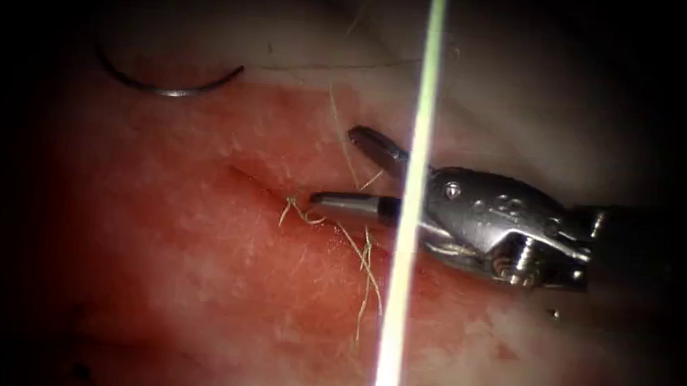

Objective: Wound Closure

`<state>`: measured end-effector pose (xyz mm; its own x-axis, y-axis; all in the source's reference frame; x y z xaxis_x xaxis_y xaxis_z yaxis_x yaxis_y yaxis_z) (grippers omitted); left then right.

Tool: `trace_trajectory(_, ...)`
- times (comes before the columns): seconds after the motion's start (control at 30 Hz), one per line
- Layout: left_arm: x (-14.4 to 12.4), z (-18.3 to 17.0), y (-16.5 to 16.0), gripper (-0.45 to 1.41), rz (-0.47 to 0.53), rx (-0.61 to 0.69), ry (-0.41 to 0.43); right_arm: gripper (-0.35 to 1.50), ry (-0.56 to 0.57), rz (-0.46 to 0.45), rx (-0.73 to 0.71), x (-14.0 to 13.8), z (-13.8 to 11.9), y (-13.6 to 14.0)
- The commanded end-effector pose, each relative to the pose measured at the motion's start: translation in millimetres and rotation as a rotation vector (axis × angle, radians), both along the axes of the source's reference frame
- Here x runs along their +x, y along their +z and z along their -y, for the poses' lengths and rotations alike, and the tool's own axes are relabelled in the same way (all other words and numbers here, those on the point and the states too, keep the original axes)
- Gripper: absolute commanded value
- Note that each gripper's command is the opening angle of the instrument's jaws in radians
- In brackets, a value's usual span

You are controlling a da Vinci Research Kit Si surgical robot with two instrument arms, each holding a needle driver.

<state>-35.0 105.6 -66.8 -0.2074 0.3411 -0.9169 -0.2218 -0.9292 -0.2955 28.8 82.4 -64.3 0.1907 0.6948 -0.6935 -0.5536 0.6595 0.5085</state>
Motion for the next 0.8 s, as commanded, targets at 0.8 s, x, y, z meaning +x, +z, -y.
trace_trajectory(0.8,-4.1,-1.1,-2.6,-0.35,0.068,0.019,0.009,1.01,-0.018,-0.005,0.009,1.7,2.5,3.9)
